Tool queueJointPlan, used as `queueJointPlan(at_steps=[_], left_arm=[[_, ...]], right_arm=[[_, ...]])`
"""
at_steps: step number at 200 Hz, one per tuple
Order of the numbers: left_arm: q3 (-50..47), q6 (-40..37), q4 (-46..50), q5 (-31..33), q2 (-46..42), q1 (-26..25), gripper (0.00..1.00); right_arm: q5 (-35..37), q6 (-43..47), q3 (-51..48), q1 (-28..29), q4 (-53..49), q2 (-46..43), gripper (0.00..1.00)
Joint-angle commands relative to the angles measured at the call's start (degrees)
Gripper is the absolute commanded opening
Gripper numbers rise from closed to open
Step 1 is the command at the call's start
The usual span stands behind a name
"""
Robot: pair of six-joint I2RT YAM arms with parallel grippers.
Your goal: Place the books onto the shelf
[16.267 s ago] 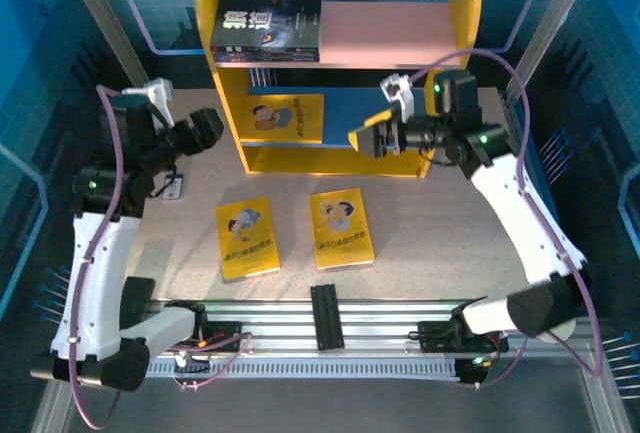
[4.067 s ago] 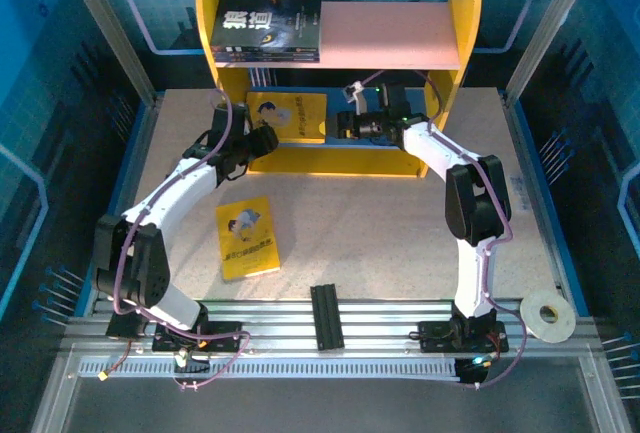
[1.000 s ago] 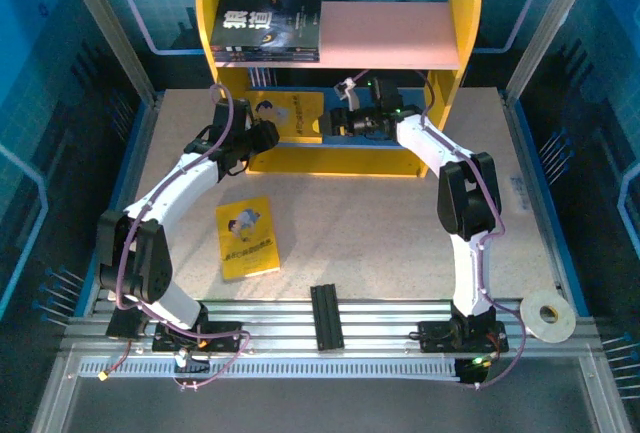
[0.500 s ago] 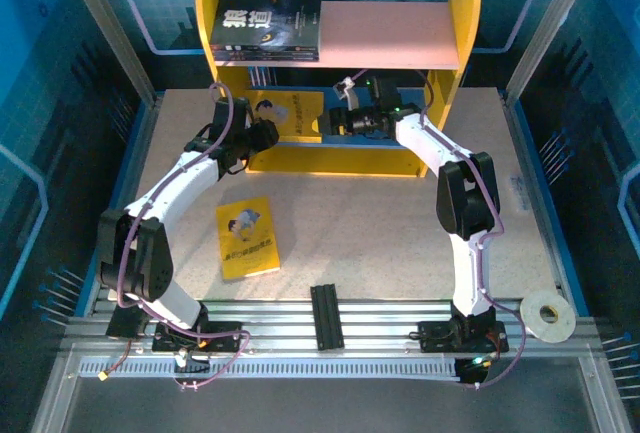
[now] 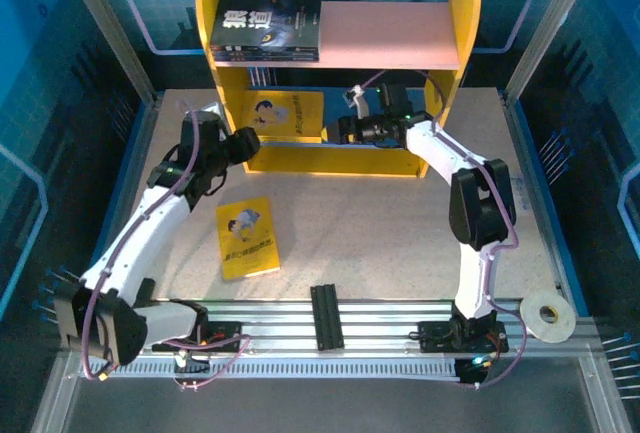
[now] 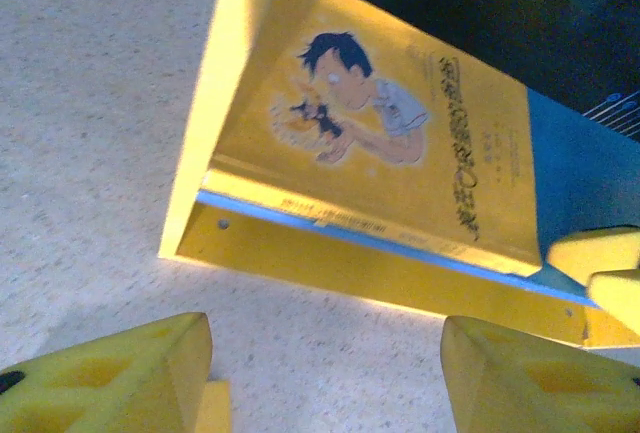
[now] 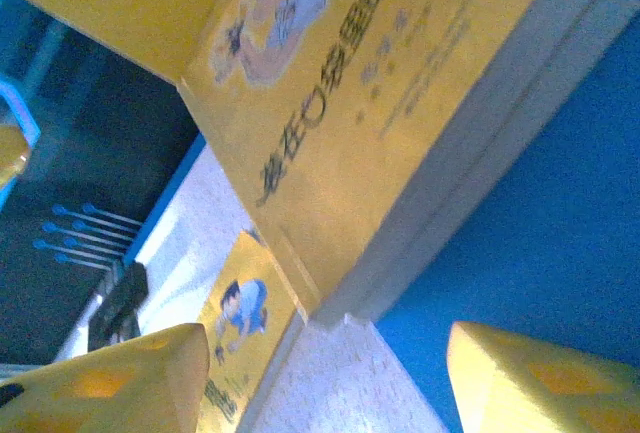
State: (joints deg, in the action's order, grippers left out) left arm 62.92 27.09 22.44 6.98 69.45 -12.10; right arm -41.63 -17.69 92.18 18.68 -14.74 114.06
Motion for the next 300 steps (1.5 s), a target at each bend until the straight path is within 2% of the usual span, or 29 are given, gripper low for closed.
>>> queueJointPlan(at_steps=[1,41,64,119,164,198,274,300], left_arm=[[-5.00,2.16,7.25,2.35,-3.86,0.78,0.64],[-15.05,7.89,11.93,3.46,-10.73,0.76,0.65],[-22.61,12.39,10.52,2.40,-13.64,0.76,0.65],[-33.75,17.18,7.60,0.62,-14.34,0.76,0.65],[-38.43,18.67,5.89,-1.44,-14.00,0.74,0.65],[-39.48,18.96,5.34,-2.06,-13.99,0.74,0.65],[-39.47,19.15,5.01,-2.76,-12.33,0.68,0.65],[-39.78,19.07,2.65,-5.36,-11.52,0.67,0.66]], right_arm=[[4.17,1.68,-5.66,0.76,-0.73,-5.87,0.67],[12.18,1.29,-17.44,6.14,1.17,-14.10,0.67],[14.53,-0.76,-22.20,9.37,2.79,-16.42,0.67],[18.34,-7.50,-26.50,20.67,9.07,-12.13,0.64],[21.73,-9.38,-24.13,28.43,9.74,-6.55,0.61],[24.46,-8.08,-19.43,32.48,6.28,-1.41,0.57],[25.87,-5.56,-12.99,35.17,3.55,5.34,0.49],[26.67,-4.42,-11.18,35.22,2.11,6.91,0.46]])
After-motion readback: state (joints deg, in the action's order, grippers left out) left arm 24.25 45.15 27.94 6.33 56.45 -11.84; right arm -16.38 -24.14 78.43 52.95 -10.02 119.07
